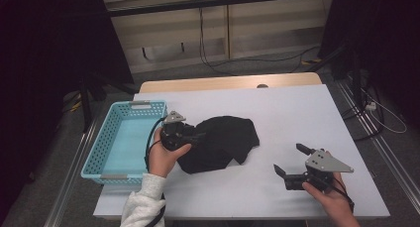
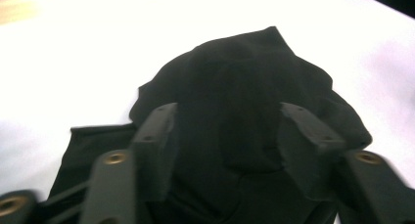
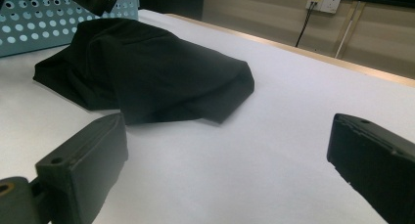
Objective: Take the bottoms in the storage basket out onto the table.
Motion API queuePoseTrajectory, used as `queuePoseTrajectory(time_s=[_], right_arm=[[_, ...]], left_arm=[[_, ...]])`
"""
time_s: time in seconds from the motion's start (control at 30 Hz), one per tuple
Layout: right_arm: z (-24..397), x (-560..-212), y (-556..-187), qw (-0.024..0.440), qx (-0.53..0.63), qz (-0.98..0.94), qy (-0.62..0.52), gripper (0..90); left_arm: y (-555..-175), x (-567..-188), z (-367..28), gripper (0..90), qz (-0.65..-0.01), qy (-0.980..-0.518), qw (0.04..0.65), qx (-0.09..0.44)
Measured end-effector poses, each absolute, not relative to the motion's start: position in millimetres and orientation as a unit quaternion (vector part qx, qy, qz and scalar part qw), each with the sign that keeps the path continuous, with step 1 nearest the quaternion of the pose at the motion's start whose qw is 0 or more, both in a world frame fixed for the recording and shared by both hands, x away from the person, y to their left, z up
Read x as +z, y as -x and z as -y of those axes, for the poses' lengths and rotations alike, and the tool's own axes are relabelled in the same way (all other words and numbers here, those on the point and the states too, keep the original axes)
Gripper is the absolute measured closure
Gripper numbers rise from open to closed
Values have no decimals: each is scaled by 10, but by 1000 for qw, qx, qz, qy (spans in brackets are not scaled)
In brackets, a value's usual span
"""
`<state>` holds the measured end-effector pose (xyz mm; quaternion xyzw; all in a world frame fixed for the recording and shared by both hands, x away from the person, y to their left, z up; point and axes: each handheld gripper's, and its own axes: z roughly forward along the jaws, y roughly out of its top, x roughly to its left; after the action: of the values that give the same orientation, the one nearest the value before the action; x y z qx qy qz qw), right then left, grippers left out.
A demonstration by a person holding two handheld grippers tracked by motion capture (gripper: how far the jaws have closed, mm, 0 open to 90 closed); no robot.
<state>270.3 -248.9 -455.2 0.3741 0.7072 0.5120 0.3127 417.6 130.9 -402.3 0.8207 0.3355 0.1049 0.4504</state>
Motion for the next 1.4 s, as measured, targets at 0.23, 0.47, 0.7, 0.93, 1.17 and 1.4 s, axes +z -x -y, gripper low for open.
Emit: queuePoseTrajectory(time_s=[0.23, 0.47, 0.7, 0.93, 1.17, 1.4], right_arm=[[2483, -4555, -2699, 312, 512, -708, -373, 8], [2484, -4558, -2704, 312, 511, -709, -373, 8], [2479, -4563, -2708, 310, 512, -710, -371, 8], [2469, -4569, -2715, 310, 509, -711, -373, 8], [2471, -4577, -2717, 310, 508, -712, -373, 9], [2473, -4571, -2714, 309, 509, -711, -374, 8]], left_arm=[[-4100, -4096, -1054, 307, -300, -843, 434, 102], [-4087, -4246, -947, 307, -291, -853, 425, 85], [-4066, -4393, -868, 431, -289, -861, 412, 78], [-4089, -4492, -887, 768, -307, -861, 404, 46], [-4105, -4412, -925, 844, -317, -854, 412, 32], [-4142, -4278, -1076, 850, -334, -834, 439, 36]])
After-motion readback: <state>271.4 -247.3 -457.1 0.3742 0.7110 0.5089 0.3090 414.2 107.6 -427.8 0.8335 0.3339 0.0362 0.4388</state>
